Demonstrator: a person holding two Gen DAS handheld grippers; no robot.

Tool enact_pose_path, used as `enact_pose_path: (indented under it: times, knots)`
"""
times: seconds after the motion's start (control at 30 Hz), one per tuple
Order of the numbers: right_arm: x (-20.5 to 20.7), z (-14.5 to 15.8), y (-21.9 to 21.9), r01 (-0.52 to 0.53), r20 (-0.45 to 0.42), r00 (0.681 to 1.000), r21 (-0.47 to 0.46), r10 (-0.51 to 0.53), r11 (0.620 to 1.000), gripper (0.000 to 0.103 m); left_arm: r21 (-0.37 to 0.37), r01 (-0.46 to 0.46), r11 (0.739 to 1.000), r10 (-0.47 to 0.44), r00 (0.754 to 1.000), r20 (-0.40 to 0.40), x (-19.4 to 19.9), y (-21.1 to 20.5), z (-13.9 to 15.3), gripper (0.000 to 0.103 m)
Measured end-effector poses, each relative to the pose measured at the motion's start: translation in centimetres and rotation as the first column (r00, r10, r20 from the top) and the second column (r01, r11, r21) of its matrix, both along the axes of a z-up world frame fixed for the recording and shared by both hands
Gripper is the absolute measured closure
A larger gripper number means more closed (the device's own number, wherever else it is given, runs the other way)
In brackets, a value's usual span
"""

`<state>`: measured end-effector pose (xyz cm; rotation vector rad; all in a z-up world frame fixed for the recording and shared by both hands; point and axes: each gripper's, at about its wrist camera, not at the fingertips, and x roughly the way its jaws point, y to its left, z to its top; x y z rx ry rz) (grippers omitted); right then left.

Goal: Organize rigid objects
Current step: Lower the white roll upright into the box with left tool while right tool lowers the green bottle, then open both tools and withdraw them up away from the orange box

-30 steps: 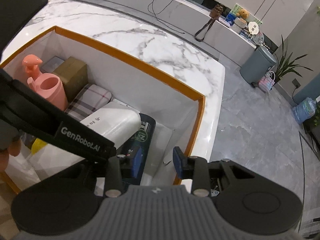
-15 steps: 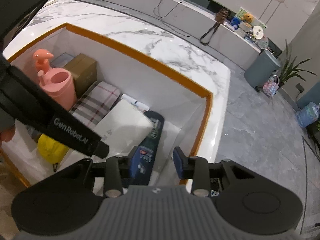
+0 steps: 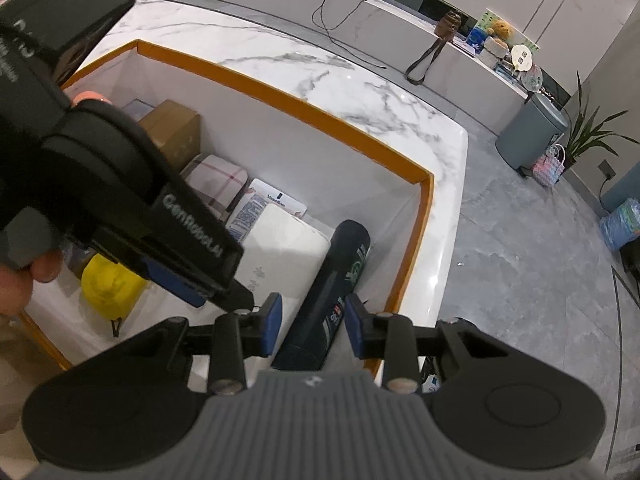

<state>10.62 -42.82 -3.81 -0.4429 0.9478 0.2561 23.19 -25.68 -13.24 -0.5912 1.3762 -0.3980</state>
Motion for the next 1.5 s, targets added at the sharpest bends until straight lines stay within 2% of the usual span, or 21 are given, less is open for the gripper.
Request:
enact_pose_path:
  times: [0.17,0.27,0.53,0.67,0.77,0.87,0.97,1.03,1.2,1.37,1.4,1.5]
  knots:
    - [0.0,-0.1,0.3,-0.001,-0.008,1.000,-0.004,0.001,1.000,0.070,0.041,0.013,0.999,-0.013,1.000,-0.014,1.4,-2.2,0.0,0.064]
    - [-0.2,-0.3,0.4,0.000,-0.016,1.000,-0.004,0.000,1.000,0.070,0.078,0.053,0.996,-0.055,0.998,0.023,1.2,-2.7,0.8,0.066]
    - [-0.7,0.3,0.3,0.010,-0.009,1.000,-0.003,-0.010,1.000,0.070,0.098,0.100,0.990,-0.111,0.988,0.109,-1.2,-1.4,3.2,0.066]
    - [-1.5,1.2,0.8,0.009,0.010,1.000,0.005,-0.009,1.000,0.068,0.127,0.117,0.985,-0.139,0.974,0.177,-2.6,-0.5,5.0,0.066]
    - [-2.2,1.9,1.5,0.008,0.031,0.999,0.018,-0.008,1.000,0.065,0.179,0.129,0.975,-0.172,0.954,0.247,-3.8,0.7,6.4,0.066]
    - [-3.1,2.4,2.2,0.005,0.050,0.999,0.034,-0.006,0.999,0.058,0.219,0.132,0.967,-0.197,0.932,0.304,-5.2,2.0,7.7,0.066]
    - [-3.9,3.0,3.2,-0.006,0.070,0.998,0.040,0.003,0.999,0.054,0.259,0.122,0.958,-0.214,0.907,0.363,-6.6,3.4,8.9,0.066]
    - [-4.7,3.6,3.7,-0.002,0.088,0.996,0.059,-0.003,0.998,0.047,0.295,0.114,0.949,-0.234,0.880,0.413,-7.9,4.5,9.6,0.066]
    - [-6.9,4.9,5.0,0.011,0.141,0.989,0.142,-0.031,0.990,0.044,0.366,0.064,0.928,-0.266,0.802,0.535,-11.1,6.8,11.2,0.066]
    - [-9.4,5.7,5.8,0.081,0.198,0.970,0.273,-0.138,0.959,0.038,0.356,-0.019,0.934,-0.230,0.731,0.643,-13.9,9.3,12.2,0.066]
    - [-10.1,5.8,5.9,0.098,0.215,0.962,0.302,-0.168,0.948,0.036,0.361,-0.042,0.932,-0.228,0.706,0.670,-14.6,9.6,12.4,0.066]
    - [-12.0,5.9,6.7,0.129,0.283,0.929,0.354,-0.237,0.926,0.028,0.388,-0.115,0.915,-0.224,0.654,0.722,-16.3,10.1,12.6,0.066]
